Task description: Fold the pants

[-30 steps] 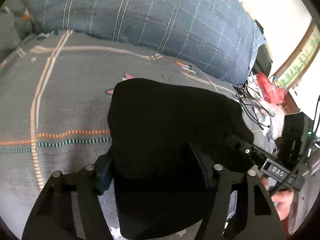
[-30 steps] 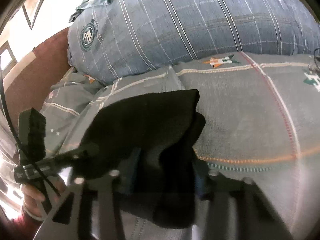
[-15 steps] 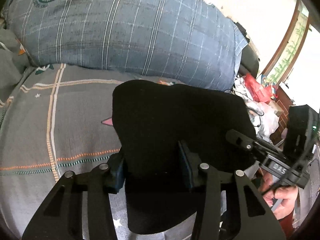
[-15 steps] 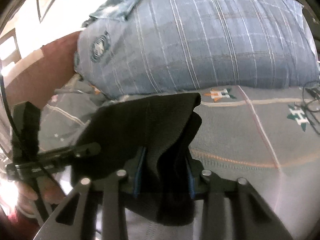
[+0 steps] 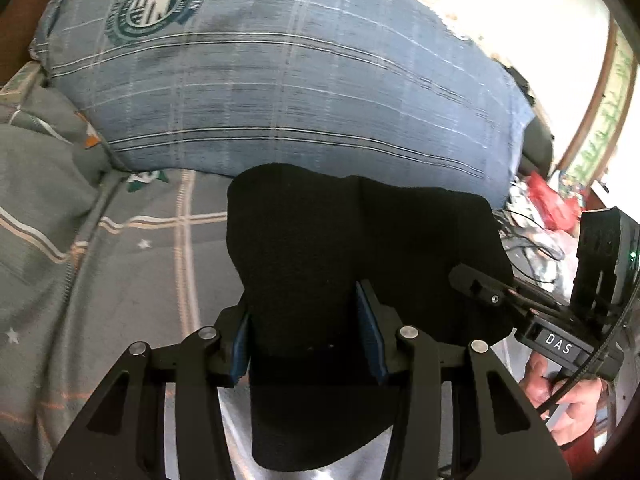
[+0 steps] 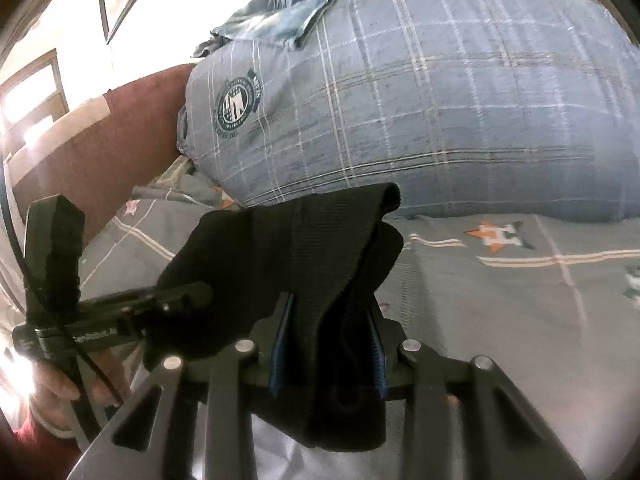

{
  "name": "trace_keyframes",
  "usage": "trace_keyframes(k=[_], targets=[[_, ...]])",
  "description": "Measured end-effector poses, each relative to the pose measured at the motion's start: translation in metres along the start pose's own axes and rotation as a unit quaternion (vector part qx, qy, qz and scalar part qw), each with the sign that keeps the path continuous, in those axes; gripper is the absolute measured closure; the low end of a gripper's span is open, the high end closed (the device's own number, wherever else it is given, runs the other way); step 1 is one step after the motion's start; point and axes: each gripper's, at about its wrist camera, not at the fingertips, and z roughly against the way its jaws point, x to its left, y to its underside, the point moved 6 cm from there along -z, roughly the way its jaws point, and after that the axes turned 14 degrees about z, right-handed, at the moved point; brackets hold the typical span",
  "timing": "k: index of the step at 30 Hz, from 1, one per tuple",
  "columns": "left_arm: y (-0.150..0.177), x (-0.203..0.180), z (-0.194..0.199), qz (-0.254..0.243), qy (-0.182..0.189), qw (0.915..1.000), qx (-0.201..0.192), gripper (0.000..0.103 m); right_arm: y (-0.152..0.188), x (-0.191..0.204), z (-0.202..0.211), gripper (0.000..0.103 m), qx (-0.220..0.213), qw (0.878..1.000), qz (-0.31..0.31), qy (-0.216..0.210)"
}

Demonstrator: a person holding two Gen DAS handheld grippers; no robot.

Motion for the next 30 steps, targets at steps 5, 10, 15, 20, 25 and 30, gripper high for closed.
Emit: trace_keyframes(k=[5,10,15,20,25,30], targets=[[-0.014,0.025,-0.018,0.012,-0.015,0.9998,0.004,0.058,-0.01,0.004,-0.036,0.07,0.01,1.0,-0.001,-0.015],[-0.026,0.041,-0.04,0.017,-0.023,0.9995,0.015,0.058,-0.013,-0.007,-0.071,0.07,0.024,0.999,-0.019,-0.022],[-0.031,0.06,-0.071,0.029,-0.039,0.9982,0.034,0.058,-0.007,-0.024,-0.109,0.07,0.048,0.997,-0.048,-0.034],[-0.027,0.086,-0.091,0.072,-0.037,0.9954,0.053,0.046,0.012,-0.04,-0.144,0.057,0.076,0.996,-0.05,-0.021],[-0.025,0.1,-0.09,0.104,-0.031,0.9925,0.055,0.033,0.013,-0.043,-0.128,0.052,0.069,0.997,-0.037,-0.002],[-0.029,0.085,-0.063,0.058,-0.085,0.9945,0.023,0.033,-0.005,-0.031,-0.09,0.056,0.037,0.999,-0.006,0.016]])
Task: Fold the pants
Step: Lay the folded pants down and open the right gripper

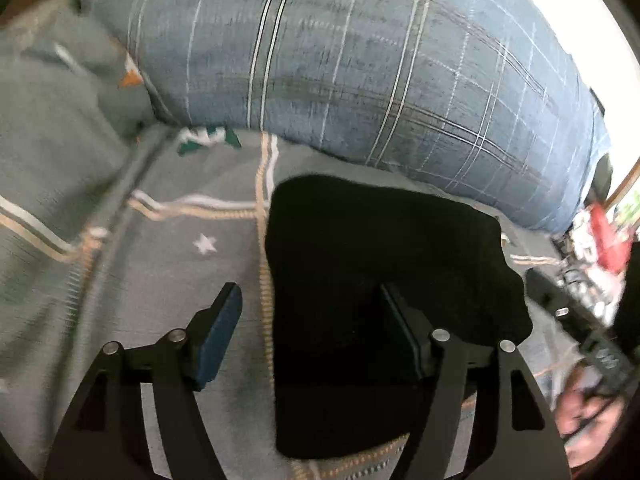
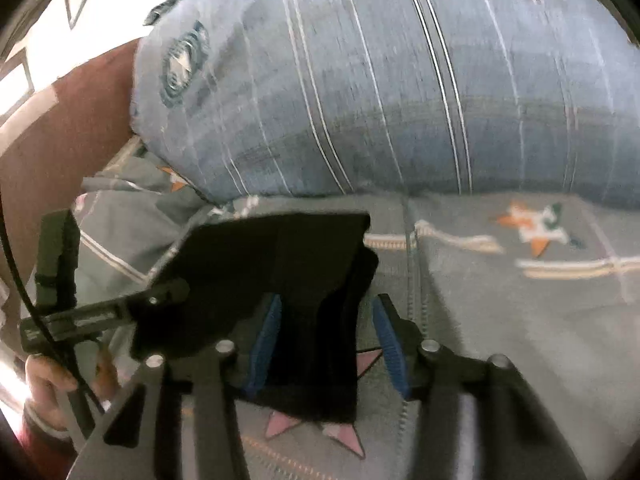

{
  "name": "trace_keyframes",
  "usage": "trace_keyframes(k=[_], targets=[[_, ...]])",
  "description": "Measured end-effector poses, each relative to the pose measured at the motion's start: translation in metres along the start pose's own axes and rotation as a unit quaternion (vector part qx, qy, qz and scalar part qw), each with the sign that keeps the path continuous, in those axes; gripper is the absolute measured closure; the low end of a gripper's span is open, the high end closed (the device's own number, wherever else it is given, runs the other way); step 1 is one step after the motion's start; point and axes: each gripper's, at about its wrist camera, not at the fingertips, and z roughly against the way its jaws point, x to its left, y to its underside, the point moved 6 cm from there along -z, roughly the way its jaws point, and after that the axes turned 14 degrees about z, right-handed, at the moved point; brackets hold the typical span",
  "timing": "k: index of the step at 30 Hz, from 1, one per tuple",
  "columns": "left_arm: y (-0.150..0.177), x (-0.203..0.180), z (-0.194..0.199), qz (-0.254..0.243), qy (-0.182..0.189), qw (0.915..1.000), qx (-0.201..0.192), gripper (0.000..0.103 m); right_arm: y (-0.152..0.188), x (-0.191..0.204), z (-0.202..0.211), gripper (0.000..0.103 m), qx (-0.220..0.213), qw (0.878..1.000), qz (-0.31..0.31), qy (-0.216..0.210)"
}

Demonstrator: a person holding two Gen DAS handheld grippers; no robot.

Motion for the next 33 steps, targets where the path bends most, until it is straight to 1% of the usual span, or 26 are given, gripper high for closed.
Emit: trace_keyframes(k=[2,4,6,9,11,12,14,16,18,19,24,28,30,32,33], targets=[[-0.003,-0.004,0.008,-0.005,-0.005,0.9999,-0.009,0.033,-0.007,0.008,0.011,0.058,-0.014,1.0,0.009,-0.011],[-0.005,-0.005,0.008,-0.009,-0.013,0.9998,-0.011,0.033,-0.01,0.018,0.013,0.062,-0.013,0.999,0.022,-0.023],[-0.004,-0.007,0.003,-0.015,-0.026,0.9995,-0.013,0.033,-0.009,0.028,0.01,0.063,-0.009,0.999,0.041,-0.024],[0.002,-0.007,-0.006,-0.02,-0.038,0.999,-0.006,0.033,0.001,0.035,-0.003,0.064,0.014,0.998,0.053,-0.018],[0.006,-0.01,-0.014,-0.022,-0.042,0.9989,-0.003,0.032,0.013,0.032,-0.019,0.064,0.04,0.998,0.044,-0.018],[0.006,-0.01,-0.017,-0.019,-0.041,0.999,-0.003,0.032,0.019,0.03,-0.026,0.064,0.046,0.998,0.04,-0.017],[0.005,-0.011,-0.019,-0.016,-0.041,0.999,-0.006,0.032,0.021,0.027,-0.028,0.064,0.034,0.999,0.033,-0.019],[0.005,-0.012,-0.016,-0.018,-0.046,0.9988,-0.008,0.032,0.019,0.028,-0.024,0.064,0.036,0.999,0.028,-0.025],[0.004,-0.014,-0.011,-0.025,-0.053,0.9982,-0.012,0.032,0.014,0.029,-0.015,0.061,0.029,0.999,0.023,-0.034],[0.004,-0.014,-0.009,-0.027,-0.056,0.998,-0.014,0.032,0.012,0.028,-0.01,0.061,0.024,0.999,0.02,-0.036],[0.005,-0.019,0.017,-0.034,-0.059,0.9968,-0.042,0.032,0.002,0.031,0.018,0.061,-0.012,0.999,0.008,-0.029],[0.007,-0.023,0.035,-0.036,-0.059,0.9957,-0.062,0.03,-0.001,0.036,0.034,0.055,-0.027,0.999,0.001,-0.024],[0.01,-0.024,0.045,-0.034,-0.056,0.9953,-0.071,0.029,-0.001,0.039,0.042,0.055,-0.032,0.999,0.005,-0.024],[0.013,-0.025,0.053,-0.033,-0.056,0.9948,-0.078,0.029,-0.002,0.042,0.047,0.048,-0.038,0.999,0.007,-0.019],[0.014,-0.026,0.056,-0.034,-0.057,0.9944,-0.082,0.029,-0.002,0.043,0.051,0.047,-0.042,0.999,0.006,-0.019]])
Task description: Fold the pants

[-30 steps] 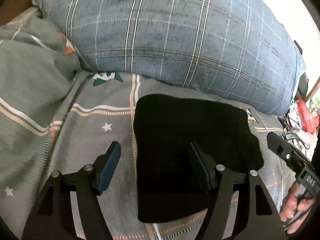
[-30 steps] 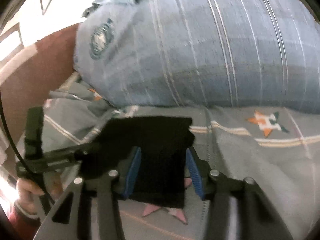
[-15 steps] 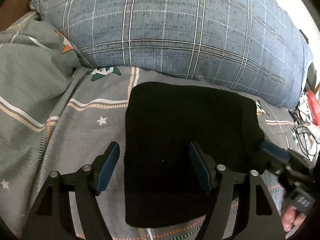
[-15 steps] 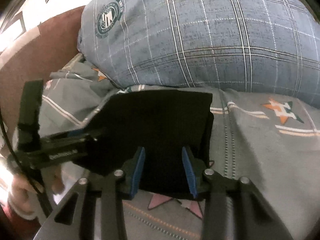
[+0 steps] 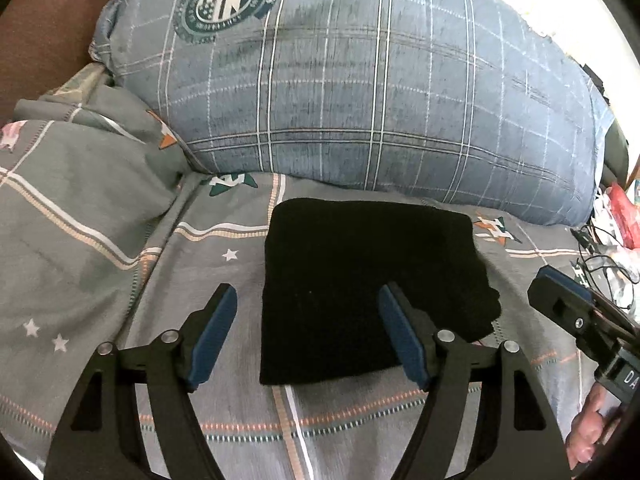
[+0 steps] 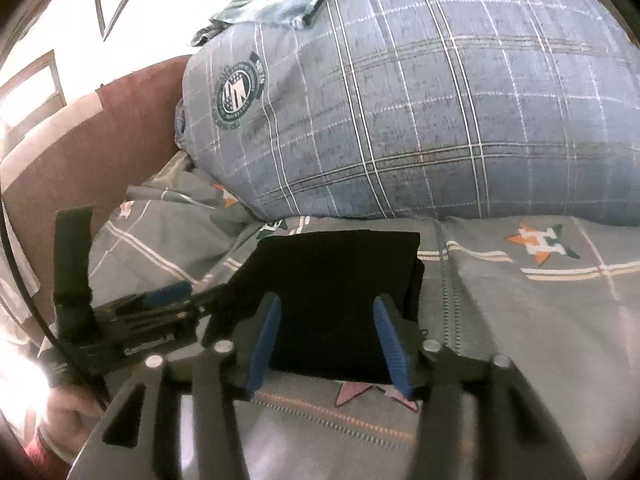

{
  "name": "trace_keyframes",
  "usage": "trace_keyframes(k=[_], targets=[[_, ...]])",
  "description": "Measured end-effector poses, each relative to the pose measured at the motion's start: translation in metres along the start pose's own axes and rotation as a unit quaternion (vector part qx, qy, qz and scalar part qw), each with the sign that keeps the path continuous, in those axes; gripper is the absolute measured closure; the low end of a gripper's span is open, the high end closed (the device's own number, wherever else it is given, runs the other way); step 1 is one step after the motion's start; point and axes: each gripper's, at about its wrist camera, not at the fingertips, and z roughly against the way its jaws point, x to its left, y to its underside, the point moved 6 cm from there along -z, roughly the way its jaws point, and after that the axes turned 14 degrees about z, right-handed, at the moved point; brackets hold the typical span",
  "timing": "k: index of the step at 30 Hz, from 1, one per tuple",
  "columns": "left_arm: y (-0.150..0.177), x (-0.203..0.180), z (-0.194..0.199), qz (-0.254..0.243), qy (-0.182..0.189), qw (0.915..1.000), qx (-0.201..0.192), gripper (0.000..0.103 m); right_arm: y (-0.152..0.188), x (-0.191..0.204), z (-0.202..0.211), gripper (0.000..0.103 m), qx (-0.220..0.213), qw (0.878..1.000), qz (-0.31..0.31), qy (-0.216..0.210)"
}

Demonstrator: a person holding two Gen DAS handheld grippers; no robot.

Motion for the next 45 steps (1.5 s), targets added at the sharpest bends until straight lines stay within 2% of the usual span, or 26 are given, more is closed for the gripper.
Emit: trace_keyframes(k=[6,14,26,36,38,45], targets=[[0.007,-0.005,0.021,-0.013,-0.005,0.9997,-0.02,0.029,0.002,0.008,0.011,0.044,-0.006,1.0,0.012,0.017],[0.018,-0.008,0.045,-0.013,-0.018,0.999,-0.04,0.027,0.014,0.016,0.026,0.033,-0.015,1.0,0.01,0.021],[0.027,-0.01,0.066,-0.017,-0.038,0.9973,-0.06,0.018,0.028,0.016,0.042,0.031,-0.015,1.0,-0.003,0.025],[0.029,-0.013,0.074,-0.015,-0.028,0.9975,-0.064,0.018,0.03,0.019,0.047,0.03,-0.016,0.999,0.002,0.028],[0.03,-0.011,0.073,-0.017,-0.034,0.9972,-0.065,0.018,0.029,0.019,0.047,0.027,-0.015,0.999,0.005,0.033],[0.032,-0.011,0.069,-0.019,-0.035,0.9976,-0.057,0.018,0.031,0.019,0.045,0.026,-0.006,0.999,0.011,0.045]])
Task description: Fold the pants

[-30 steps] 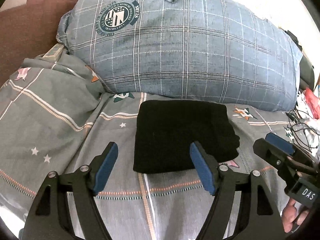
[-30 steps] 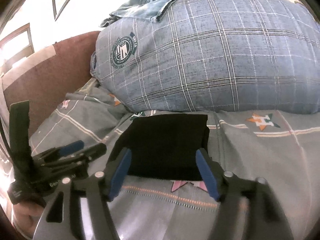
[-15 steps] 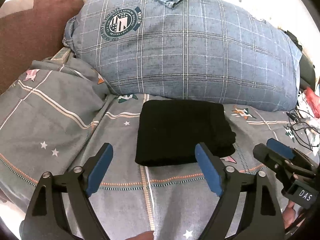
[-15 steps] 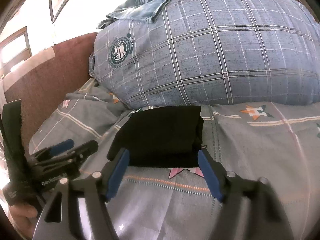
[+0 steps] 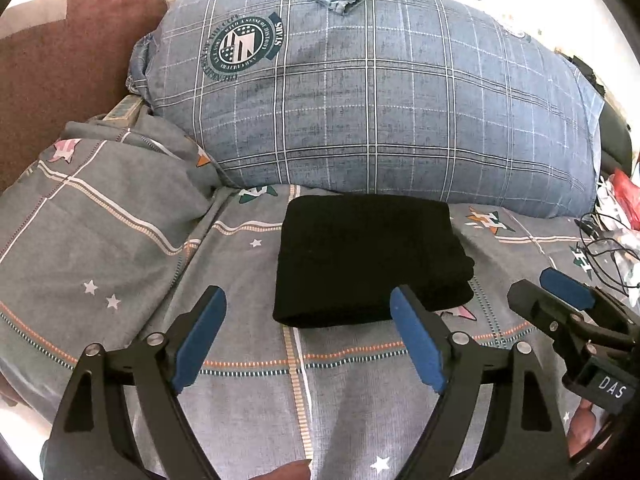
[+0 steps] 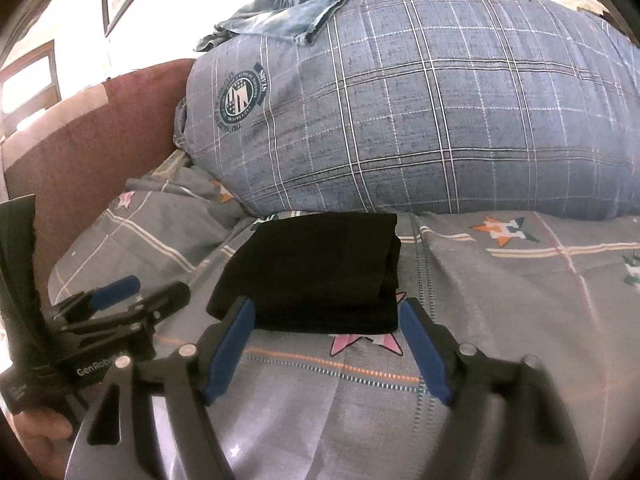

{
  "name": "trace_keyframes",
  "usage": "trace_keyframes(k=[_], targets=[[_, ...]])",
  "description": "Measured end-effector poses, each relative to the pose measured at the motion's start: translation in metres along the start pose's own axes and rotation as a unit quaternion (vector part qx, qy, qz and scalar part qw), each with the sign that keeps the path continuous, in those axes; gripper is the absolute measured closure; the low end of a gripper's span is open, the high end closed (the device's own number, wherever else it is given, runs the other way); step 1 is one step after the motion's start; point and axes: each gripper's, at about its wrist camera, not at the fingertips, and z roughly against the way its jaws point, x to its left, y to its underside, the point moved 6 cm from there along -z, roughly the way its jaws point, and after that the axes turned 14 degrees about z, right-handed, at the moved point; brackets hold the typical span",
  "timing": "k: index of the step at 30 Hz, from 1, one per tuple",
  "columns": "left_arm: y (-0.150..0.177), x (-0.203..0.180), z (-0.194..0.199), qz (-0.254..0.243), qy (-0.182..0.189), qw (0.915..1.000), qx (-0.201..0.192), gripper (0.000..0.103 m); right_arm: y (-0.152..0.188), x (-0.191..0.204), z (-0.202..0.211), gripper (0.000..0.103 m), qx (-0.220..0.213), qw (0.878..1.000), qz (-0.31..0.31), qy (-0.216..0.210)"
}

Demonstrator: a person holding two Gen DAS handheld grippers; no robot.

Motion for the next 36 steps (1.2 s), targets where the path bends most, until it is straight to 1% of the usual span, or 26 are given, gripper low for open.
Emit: trace_keyframes(k=[16,32,36], targets=[[0.0033,-0.0026,-0.0046,-0.002,0.003,1.0,0.007,0.018,0.0032,-0.0022,-0.0049,0.025,0.008,1.0,-0.001,-0.002],[0.006,-0.002,-0.0036,0.0,0.004,1.0,0.004,0.018,0.0038,0.0013,-0.005,0.025,0.014,1.0,0.008,0.0],[0.0095,-0.0029,-0.0026,0.0,0.009,0.9999,0.013,0.018,0.0053,0.0004,-0.0013,0.024,0.014,1.0,0.012,0.001]])
